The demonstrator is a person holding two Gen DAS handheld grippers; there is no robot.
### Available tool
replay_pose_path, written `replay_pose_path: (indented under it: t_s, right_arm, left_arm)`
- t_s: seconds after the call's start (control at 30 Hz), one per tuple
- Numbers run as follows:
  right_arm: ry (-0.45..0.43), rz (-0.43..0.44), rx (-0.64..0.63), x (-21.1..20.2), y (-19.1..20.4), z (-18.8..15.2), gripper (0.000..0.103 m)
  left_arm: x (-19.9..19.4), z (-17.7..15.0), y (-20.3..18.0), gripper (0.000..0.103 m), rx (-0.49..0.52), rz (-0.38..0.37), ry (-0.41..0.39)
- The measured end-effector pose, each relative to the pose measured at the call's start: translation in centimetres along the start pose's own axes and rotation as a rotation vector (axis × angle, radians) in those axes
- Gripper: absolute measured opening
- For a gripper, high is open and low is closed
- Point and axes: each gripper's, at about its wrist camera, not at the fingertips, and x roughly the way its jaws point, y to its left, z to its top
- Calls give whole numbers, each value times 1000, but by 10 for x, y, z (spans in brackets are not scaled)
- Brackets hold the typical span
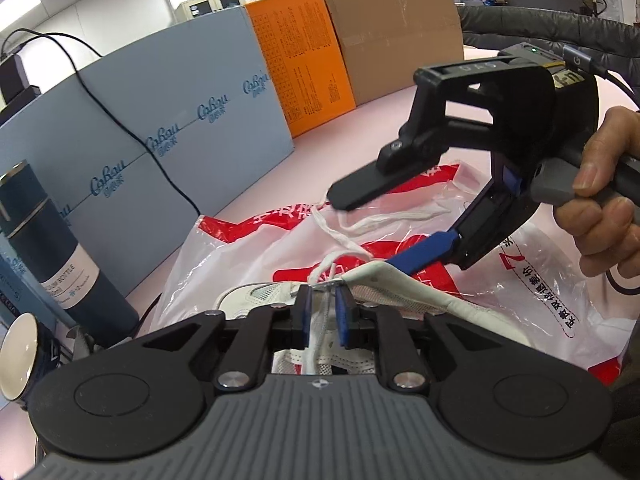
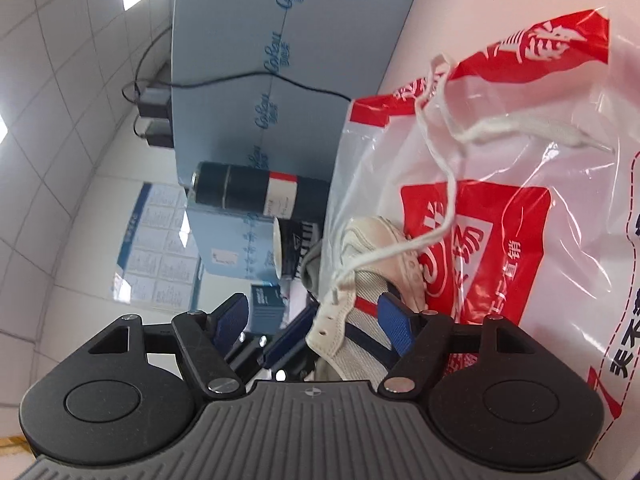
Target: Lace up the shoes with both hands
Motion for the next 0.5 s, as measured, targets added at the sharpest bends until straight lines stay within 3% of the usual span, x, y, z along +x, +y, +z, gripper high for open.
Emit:
replay_pose_path:
  t_s: [0.1,0.2,0.27,0.4,0.5]
  right_arm:
    - [-18,-27,19,3,2,3,65]
    - [-11,-50,-4,10,7,7,55]
    - [-5,-58,-10,17,9,8,49]
    - [6,-73,-23,27,11,11,41]
    - [15,-97,-58,32,13,11,34]
  left_arm:
    - [-6,-1,2,23,-20,23,6]
    - [-9,-2,3,23,-28,26,24]
    - [-8,-1,4,22,-35,19,35]
    - [-1,3,0,8,-31,0,60]
    - [4,4,-3,7,-38,1,63]
